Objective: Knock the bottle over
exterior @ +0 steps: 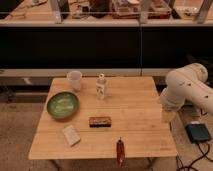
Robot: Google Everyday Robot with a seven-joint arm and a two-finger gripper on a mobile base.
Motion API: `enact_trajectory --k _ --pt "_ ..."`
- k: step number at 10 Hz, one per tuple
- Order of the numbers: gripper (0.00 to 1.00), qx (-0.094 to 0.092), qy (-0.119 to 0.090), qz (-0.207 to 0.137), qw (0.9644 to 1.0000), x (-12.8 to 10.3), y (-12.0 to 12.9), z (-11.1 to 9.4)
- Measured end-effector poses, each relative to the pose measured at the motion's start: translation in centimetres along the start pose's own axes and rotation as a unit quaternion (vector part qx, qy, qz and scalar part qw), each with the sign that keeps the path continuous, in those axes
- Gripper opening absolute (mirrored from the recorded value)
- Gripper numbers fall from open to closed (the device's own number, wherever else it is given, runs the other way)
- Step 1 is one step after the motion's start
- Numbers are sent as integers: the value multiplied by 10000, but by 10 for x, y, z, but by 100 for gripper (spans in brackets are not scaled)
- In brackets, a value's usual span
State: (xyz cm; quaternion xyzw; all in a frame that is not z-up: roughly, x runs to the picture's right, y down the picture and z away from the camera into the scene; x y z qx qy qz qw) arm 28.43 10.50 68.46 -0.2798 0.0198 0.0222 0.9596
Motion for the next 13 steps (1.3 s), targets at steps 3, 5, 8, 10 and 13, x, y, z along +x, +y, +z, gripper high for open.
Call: enact_trajectory --k 3,5,8,10,13 --pt "65 0 0 0 10000 0 0 0" --pt "65 0 0 0 10000 0 0 0" --pt "65 5 -3 0 10000 0 0 0" --pt "65 166 -108 8 9998 -5 -12 -1" --pt "64 1083 -639 5 9921 -43 -92 -5"
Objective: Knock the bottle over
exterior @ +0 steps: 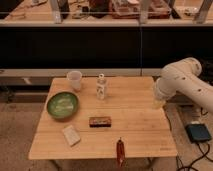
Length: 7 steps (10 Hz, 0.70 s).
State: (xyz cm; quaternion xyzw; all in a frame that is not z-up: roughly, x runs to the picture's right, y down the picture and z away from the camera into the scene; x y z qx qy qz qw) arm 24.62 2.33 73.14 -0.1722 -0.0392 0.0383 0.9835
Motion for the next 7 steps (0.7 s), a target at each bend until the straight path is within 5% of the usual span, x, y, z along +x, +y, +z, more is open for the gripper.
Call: enact_trajectory --k 3,5,7 --pt "39 667 -608 38 9959 -24 -52 10" --pt "19 1119 -949 24 9892 -34 -81 12" --pt "11 1286 -1090 10 9857 -40 -92 16"
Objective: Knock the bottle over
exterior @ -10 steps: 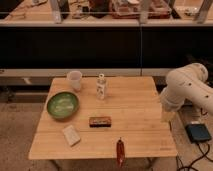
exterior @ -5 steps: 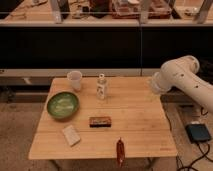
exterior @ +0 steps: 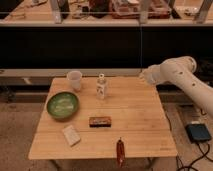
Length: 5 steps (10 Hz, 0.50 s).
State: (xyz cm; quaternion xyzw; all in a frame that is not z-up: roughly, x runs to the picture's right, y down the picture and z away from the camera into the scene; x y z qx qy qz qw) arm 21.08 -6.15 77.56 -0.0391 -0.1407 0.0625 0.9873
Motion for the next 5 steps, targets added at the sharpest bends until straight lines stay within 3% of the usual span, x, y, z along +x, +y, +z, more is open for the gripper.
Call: enact_trajectory --k 5 --pt "11 6 2 3 10000 0 0 0"
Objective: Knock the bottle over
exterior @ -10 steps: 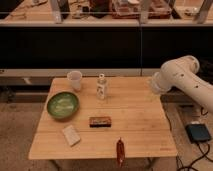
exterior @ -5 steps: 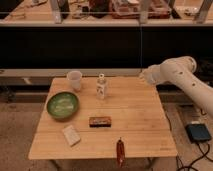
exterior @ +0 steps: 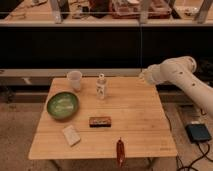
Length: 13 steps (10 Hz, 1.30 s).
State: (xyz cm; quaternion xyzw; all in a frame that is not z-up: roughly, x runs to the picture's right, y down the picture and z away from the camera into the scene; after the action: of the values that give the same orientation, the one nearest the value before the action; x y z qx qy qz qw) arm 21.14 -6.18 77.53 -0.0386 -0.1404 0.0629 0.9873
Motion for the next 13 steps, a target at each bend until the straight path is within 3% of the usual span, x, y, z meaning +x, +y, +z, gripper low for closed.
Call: enact_trajectory --k 1,3,5,7,11,13 --pt "11 17 -18 -3 10000 -1 -2 2" --pt "11 283 -385 -54 9988 -25 -29 28" --pt "11 665 -905 -202 9935 -56 -60 60" --pt "11 855 -1191 -462 9881 -78 -73 82" --pt "11 874 -1672 -1161 9752 -138 -59 121" --pt "11 862 -2159 -1544 9603 -184 -35 117"
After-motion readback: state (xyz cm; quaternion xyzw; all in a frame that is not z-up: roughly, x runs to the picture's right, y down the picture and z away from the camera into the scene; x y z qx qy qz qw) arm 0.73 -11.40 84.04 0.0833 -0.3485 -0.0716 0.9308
